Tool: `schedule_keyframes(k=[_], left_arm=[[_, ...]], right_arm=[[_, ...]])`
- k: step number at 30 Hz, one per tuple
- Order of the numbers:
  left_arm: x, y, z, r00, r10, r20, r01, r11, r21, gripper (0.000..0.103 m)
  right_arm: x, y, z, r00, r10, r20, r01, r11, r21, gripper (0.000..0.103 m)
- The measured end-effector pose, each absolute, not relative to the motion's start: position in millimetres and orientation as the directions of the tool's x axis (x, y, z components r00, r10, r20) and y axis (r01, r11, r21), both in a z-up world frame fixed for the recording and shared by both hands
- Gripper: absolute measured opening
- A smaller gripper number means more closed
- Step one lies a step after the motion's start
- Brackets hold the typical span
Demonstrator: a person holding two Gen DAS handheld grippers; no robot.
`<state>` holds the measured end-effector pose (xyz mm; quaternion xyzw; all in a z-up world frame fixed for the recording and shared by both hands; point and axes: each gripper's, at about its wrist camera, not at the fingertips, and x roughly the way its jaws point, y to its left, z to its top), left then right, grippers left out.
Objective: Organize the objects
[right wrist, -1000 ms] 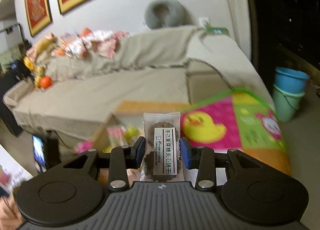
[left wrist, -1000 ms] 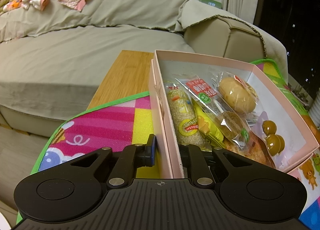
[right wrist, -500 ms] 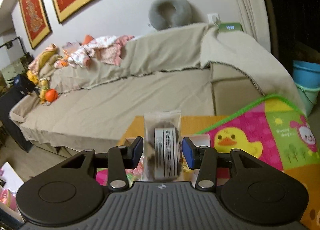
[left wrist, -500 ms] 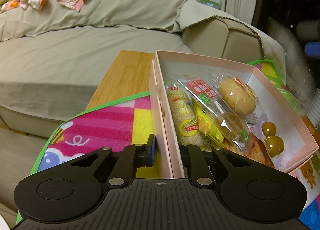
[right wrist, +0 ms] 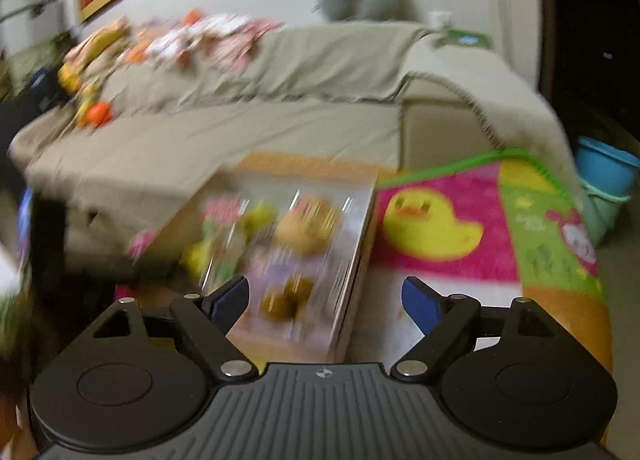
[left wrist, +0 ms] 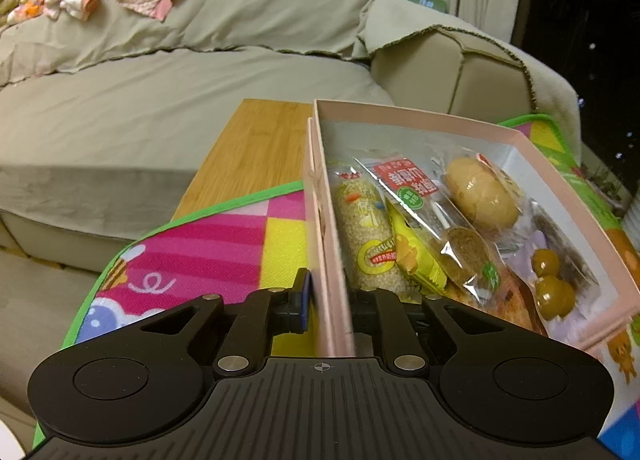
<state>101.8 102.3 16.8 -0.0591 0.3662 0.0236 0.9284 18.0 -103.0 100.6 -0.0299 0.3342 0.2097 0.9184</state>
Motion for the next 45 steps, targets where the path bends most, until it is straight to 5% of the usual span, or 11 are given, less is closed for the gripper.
schedule_keyframes(k=[7, 8, 10, 12, 16, 23, 32, 45], left_arm=[[155, 58, 16, 0.724, -0.103, -0.682, 0.015, 0.991, -0.133, 0.015], [163, 52, 15, 0.726, -0.091, -0.681, 0.037, 0.995, -0.094, 0.019], [170, 45, 14, 0.745, -0.020, -0.667, 0.036, 0.999, 0.011, 0.044], [169, 44, 15, 0.773, 0.037, -0.633, 0.007, 0.998, 0.067, 0.052], [161, 46, 20, 0.795, 0.043, -0.606, 0.005, 0.997, 0.077, 0.053], [59, 38, 67, 0.918, 0.023, -0.397, 0.011, 0.997, 0.082, 0.051], [-13, -3, 11, 0.793, -0.066, -0.606, 0.134, 0.989, 0.068, 0.051], [-23, -10, -3, 0.821, -0.035, -0.570, 0.056, 0.998, 0.019, 0.051]], right_arm=[[20, -101, 54, 0.731, 0.169, -0.661, -0.278, 0.958, -0.063, 0.080], [29, -105, 52, 0.728, 0.165, -0.665, -0.258, 0.965, -0.044, 0.079], [40, -113, 50, 0.730, 0.159, -0.664, -0.210, 0.978, 0.003, 0.079], [42, -116, 50, 0.747, 0.150, -0.648, -0.204, 0.979, -0.009, 0.081], [36, -122, 47, 0.771, 0.126, -0.625, -0.191, 0.981, -0.038, 0.087], [1, -139, 48, 0.765, 0.113, -0.634, -0.172, 0.984, -0.033, 0.103], [-42, -123, 24, 0.718, 0.077, -0.692, -0.145, 0.989, -0.041, 0.103], [-45, -130, 14, 0.778, 0.042, -0.627, -0.051, 0.999, 0.003, 0.103]])
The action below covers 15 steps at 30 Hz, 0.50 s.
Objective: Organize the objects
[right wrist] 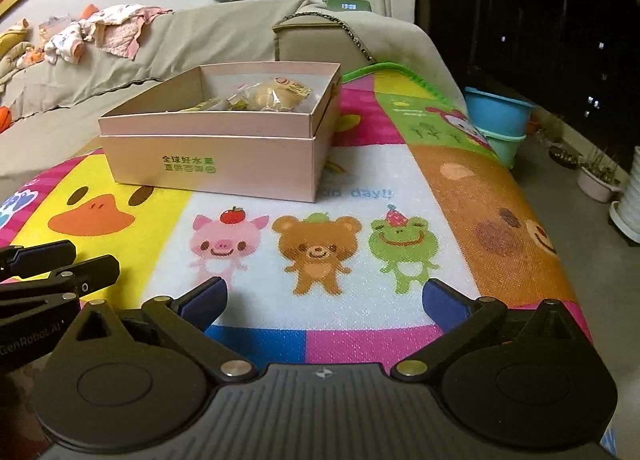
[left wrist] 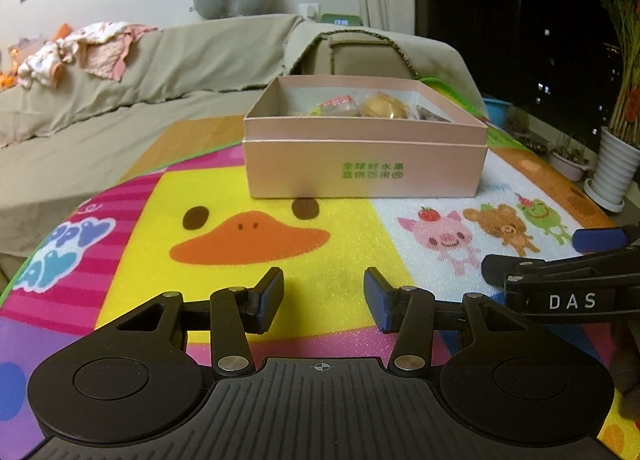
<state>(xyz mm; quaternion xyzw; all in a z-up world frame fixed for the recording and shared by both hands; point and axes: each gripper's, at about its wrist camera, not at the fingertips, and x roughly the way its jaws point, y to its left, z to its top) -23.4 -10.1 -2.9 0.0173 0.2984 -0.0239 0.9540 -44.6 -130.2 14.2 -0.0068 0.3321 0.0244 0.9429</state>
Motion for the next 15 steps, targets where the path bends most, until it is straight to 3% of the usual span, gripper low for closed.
schedule_keyframes(k=[15], left_arm=[[-21.3, -14.0, -3.5, 0.820, -0.023, -0.571, 0.029, 1.000, 0.003, 0.051]], right_arm=[[-42.4, -129.0, 11.6, 0.781, 0.037, -0.623, -0.035, 0.999, 0.016, 0.103]])
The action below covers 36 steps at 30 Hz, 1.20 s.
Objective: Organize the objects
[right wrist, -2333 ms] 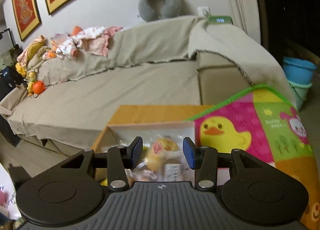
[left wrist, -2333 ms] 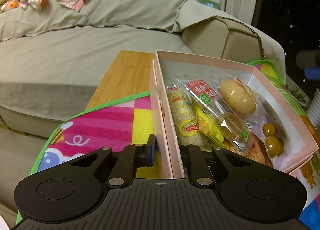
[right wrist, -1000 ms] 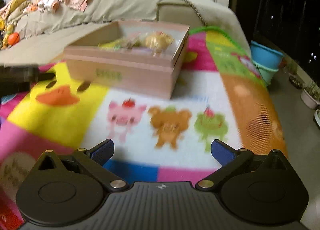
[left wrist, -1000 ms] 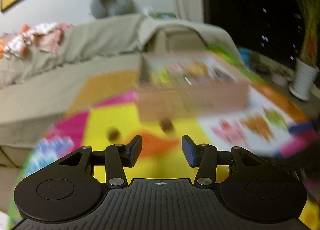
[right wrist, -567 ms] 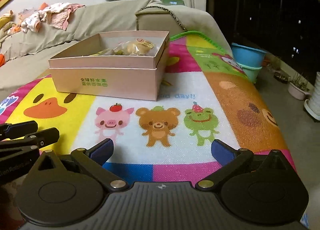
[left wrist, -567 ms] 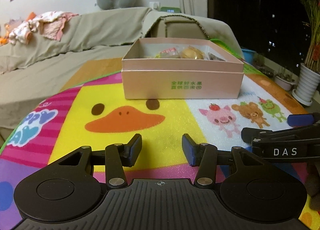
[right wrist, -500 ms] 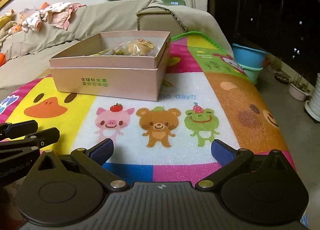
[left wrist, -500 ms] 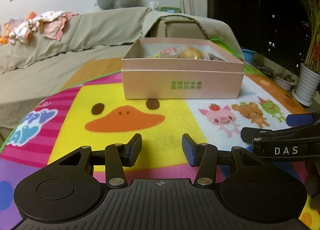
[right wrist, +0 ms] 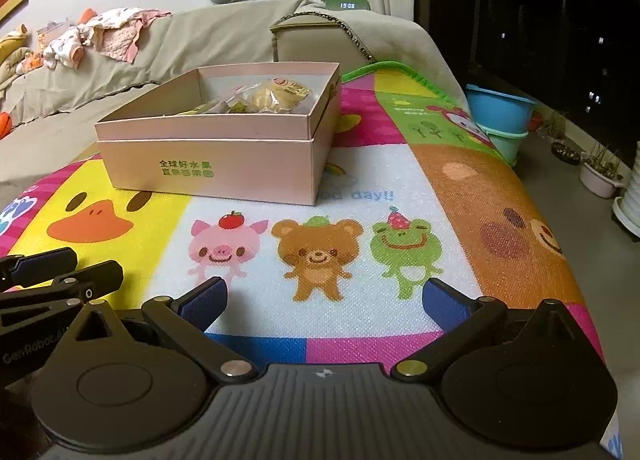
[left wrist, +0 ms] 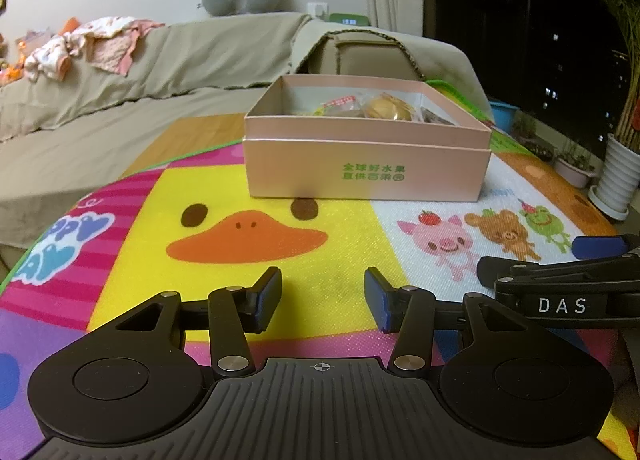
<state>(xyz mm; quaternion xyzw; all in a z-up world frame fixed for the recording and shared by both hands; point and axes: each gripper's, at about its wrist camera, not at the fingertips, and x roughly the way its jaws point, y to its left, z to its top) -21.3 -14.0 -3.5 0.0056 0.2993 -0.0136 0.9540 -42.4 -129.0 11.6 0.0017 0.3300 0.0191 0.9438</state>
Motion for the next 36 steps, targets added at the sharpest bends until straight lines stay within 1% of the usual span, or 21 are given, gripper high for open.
schedule_keyframes(k=[18, 24, 29, 34, 36], left_arm=[[-18.9, -16.8, -4.7, 0.820, -0.006, -0.573, 0.024, 0.999, 0.024, 0.053], [-19.3, -13.2, -4.5, 0.819, -0.021, -0.573, 0.024, 1.000, -0.001, 0.053], [-18.6, -12.6, -4.6, 0.819, -0.015, -0.573, 0.024, 1.000, 0.008, 0.053], [-19.3, -10.7, -4.5, 0.819, -0.033, -0.573, 0.025, 0.999, -0.022, 0.053], [-19.1, -11.1, -4.6, 0.819, -0.028, -0.573, 0.024, 1.000, -0.014, 0.053]], right_arm=[[-44.2, -129.2, 11.1, 0.787, 0.028, -0.616, -0.024, 1.000, 0.015, 0.103], [-43.7, -129.4, 11.1, 0.787, 0.029, -0.616, -0.024, 1.000, 0.015, 0.103], [-44.1, -129.2, 11.2, 0.787, 0.028, -0.616, -0.024, 1.000, 0.015, 0.103], [-44.0, -129.4, 11.0, 0.787, 0.029, -0.616, -0.024, 1.000, 0.016, 0.103], [-43.8, -129.5, 11.0, 0.787, 0.028, -0.616, -0.024, 1.000, 0.015, 0.103]])
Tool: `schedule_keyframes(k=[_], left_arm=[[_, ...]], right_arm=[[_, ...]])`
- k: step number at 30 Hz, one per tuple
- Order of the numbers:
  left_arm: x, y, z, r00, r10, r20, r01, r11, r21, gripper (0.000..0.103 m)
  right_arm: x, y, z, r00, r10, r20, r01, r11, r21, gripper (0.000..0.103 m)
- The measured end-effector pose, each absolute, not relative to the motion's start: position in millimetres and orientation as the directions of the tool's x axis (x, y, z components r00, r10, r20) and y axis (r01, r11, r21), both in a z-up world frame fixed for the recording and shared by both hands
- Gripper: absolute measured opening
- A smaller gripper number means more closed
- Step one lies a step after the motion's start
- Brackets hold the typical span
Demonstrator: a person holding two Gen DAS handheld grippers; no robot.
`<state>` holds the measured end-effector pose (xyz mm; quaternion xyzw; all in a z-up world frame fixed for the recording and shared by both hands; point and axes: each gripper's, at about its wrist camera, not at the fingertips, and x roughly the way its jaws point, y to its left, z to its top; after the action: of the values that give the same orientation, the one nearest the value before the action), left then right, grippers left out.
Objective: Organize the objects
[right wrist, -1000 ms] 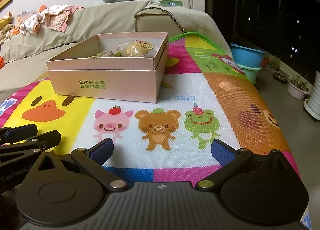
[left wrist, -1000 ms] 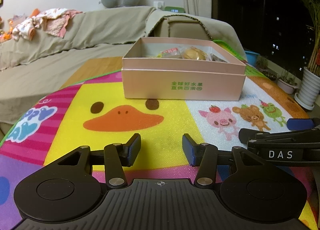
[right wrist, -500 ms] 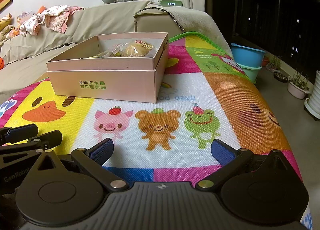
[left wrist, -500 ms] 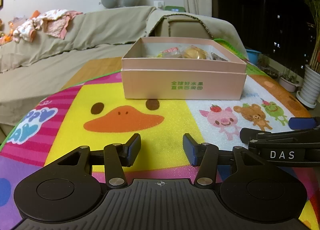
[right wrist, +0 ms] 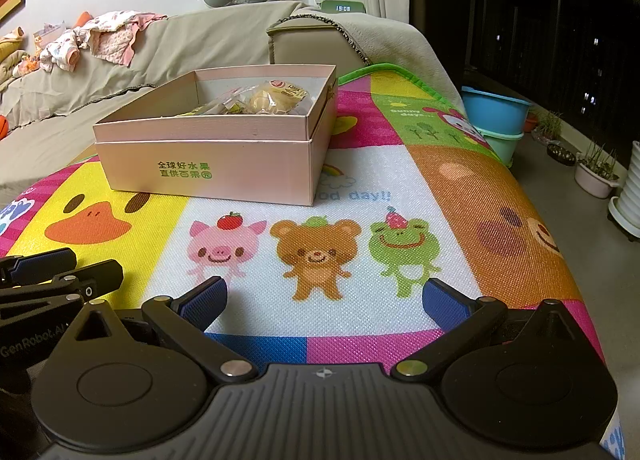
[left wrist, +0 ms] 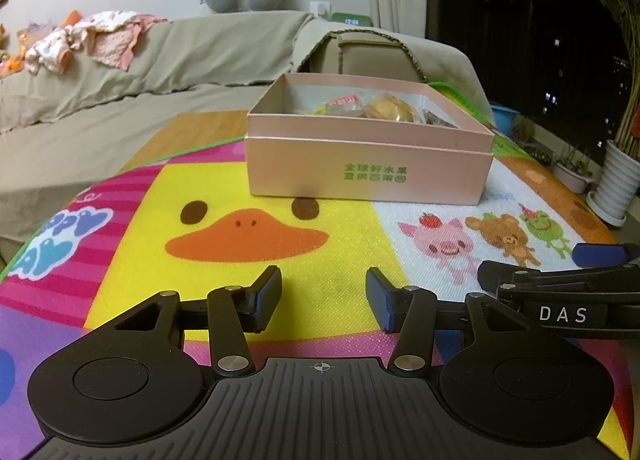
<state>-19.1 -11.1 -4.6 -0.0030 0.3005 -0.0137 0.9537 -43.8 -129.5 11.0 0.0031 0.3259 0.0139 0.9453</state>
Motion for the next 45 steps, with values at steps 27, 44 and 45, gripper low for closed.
schedule_keyframes(k=[27, 44, 45], left_arm=[[-18.1, -16.8, -4.8, 0.820, -0.008, -0.573, 0.023, 1.000, 0.019, 0.053], [-19.3, -15.3, -5.2, 0.820, -0.009, -0.573, 0.023, 1.000, 0.017, 0.053], [-19.3, -15.2, -5.2, 0.820, -0.010, -0.573, 0.023, 1.000, 0.016, 0.053]], right_arm=[[-44.5, -129.2, 11.0, 0.787, 0.028, -0.616, -0.024, 1.000, 0.015, 0.103], [-44.2, -129.0, 11.0, 0.787, 0.028, -0.616, -0.023, 1.000, 0.015, 0.103], [-44.2, -129.0, 10.9, 0.787, 0.028, -0.616, -0.023, 1.000, 0.016, 0.103]])
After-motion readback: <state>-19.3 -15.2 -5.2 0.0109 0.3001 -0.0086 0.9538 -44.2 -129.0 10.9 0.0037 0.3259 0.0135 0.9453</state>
